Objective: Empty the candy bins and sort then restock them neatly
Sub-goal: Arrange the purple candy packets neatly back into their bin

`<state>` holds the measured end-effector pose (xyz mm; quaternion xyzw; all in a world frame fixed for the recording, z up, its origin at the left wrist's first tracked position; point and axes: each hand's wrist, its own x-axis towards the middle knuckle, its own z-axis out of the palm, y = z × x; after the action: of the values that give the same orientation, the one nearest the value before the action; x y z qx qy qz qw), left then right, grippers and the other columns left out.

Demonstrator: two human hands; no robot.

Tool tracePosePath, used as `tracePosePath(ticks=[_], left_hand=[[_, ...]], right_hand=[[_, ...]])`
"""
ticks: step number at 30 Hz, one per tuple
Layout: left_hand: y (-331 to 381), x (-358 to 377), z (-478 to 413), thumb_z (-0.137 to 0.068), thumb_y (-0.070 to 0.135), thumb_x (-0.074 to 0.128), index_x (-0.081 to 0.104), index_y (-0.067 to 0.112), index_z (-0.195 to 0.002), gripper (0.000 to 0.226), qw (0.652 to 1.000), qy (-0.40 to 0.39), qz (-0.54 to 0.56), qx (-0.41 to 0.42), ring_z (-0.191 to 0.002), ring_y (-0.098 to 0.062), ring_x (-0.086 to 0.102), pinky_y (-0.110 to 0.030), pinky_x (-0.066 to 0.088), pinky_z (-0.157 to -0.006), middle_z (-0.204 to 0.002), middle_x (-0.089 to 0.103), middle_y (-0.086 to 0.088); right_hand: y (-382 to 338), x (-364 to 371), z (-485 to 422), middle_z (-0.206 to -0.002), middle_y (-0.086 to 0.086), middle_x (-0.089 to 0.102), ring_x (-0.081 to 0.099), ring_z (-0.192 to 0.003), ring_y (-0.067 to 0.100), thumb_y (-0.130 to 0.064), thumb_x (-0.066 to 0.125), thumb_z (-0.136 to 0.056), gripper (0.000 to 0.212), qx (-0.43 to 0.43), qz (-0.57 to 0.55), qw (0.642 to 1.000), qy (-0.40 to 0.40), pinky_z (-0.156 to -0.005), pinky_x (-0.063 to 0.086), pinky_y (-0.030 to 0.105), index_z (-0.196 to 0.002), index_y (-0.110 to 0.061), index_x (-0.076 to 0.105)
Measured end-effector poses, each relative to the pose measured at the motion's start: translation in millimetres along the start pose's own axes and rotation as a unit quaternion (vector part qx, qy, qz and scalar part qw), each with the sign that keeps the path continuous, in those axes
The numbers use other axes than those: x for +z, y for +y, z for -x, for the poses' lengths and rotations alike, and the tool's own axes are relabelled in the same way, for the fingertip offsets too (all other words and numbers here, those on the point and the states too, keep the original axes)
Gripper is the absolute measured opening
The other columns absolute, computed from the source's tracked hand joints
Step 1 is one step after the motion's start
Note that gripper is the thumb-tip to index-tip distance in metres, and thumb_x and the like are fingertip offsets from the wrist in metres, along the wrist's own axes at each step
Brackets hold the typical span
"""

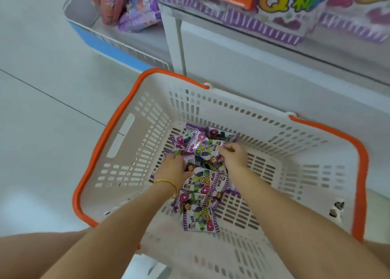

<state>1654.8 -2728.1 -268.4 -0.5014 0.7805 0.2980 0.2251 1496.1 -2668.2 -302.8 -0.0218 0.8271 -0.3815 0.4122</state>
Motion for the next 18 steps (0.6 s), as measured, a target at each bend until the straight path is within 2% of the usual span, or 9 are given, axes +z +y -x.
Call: tracePosePath(ticks=[3, 6, 8, 9, 13, 15, 18], left_hand=[[2.9, 4.6, -0.1, -0.088, 0.033, 0.063, 0.057, 0.013, -0.097, 0.022, 0.999, 0.012, 0.033, -0.023, -0.107, -0.028, 0.050, -0.040, 0.045, -0.097, -0.116, 0.047, -0.009], [8.5, 6.0, 3.0, -0.091, 0.023, 0.059, 0.056, 0.014, -0.092, 0.009, 0.998, 0.017, 0.052, -0.011, -0.100, -0.027, 0.051, -0.038, 0.044, -0.095, -0.106, 0.050, -0.007], [14.5, 2.3, 7.1, -0.094, 0.016, 0.052, 0.049, 0.012, -0.088, 0.007, 0.994, 0.028, 0.110, 0.000, -0.079, -0.022, 0.051, -0.032, 0.046, -0.076, -0.083, 0.051, -0.003], [18.2, -1.3, 10.2, -0.096, 0.014, 0.047, 0.046, 0.011, -0.088, 0.008, 0.989, 0.034, 0.142, 0.009, -0.068, -0.020, 0.047, -0.031, 0.042, -0.067, -0.074, 0.048, -0.002], [32.5, -30.6, 26.7, -0.100, 0.013, 0.040, 0.040, 0.012, -0.088, 0.012, 0.976, 0.076, 0.200, 0.043, -0.055, -0.015, 0.036, -0.026, 0.033, -0.053, -0.065, 0.041, -0.002], [40.5, -53.3, 39.1, -0.100, 0.013, 0.039, 0.041, 0.011, -0.090, 0.010, 0.969, 0.100, 0.219, 0.059, -0.053, -0.014, 0.035, -0.023, 0.031, -0.049, -0.063, 0.040, -0.001], [54.7, -85.7, 63.8, -0.100, 0.015, 0.041, 0.043, 0.012, -0.096, 0.005, 0.961, 0.111, 0.233, 0.101, -0.050, -0.012, 0.036, -0.021, 0.032, -0.045, -0.062, 0.041, 0.000]], right_hand=[[-1.3, -14.1, 3.8, -0.087, 0.004, 0.063, 0.065, -0.082, 0.026, -0.017, 0.065, -0.089, 0.017, -0.016, 0.026, 0.999, 0.019, -0.081, 0.055, 0.042, -0.075, -0.018, 0.055], [-6.4, -27.2, 10.0, -0.085, 0.005, 0.056, 0.053, -0.077, 0.022, -0.014, 0.059, -0.092, 0.010, -0.065, 0.053, 0.996, 0.009, -0.073, 0.047, 0.037, -0.086, -0.009, 0.052], [-10.2, -39.2, 17.0, -0.078, 0.003, 0.049, 0.045, -0.073, 0.019, -0.012, 0.055, -0.094, 0.009, -0.110, 0.065, 0.992, -0.007, -0.063, 0.038, 0.029, -0.089, -0.007, 0.048], [-13.9, -47.0, 22.2, -0.077, 0.001, 0.047, 0.044, -0.073, 0.018, -0.012, 0.053, -0.094, 0.008, -0.131, 0.067, 0.989, -0.012, -0.062, 0.035, 0.027, -0.091, -0.007, 0.048], [-38.7, -85.0, 47.9, -0.093, -0.003, 0.054, 0.052, -0.082, 0.008, -0.013, 0.050, -0.097, 0.014, -0.182, 0.019, 0.983, -0.017, -0.069, 0.040, 0.017, -0.109, -0.008, 0.052], [-56.3, -104.6, 64.6, -0.092, -0.008, 0.056, 0.053, -0.081, 0.001, -0.013, 0.053, -0.095, 0.009, -0.208, 0.012, 0.976, -0.061, -0.067, 0.039, 0.010, -0.104, -0.011, 0.055], [-80.7, -127.5, 89.7, -0.090, -0.005, 0.066, 0.062, -0.085, 0.010, -0.010, 0.063, -0.089, 0.006, -0.240, 0.032, 0.955, -0.169, -0.079, 0.048, 0.021, -0.090, -0.016, 0.061]])
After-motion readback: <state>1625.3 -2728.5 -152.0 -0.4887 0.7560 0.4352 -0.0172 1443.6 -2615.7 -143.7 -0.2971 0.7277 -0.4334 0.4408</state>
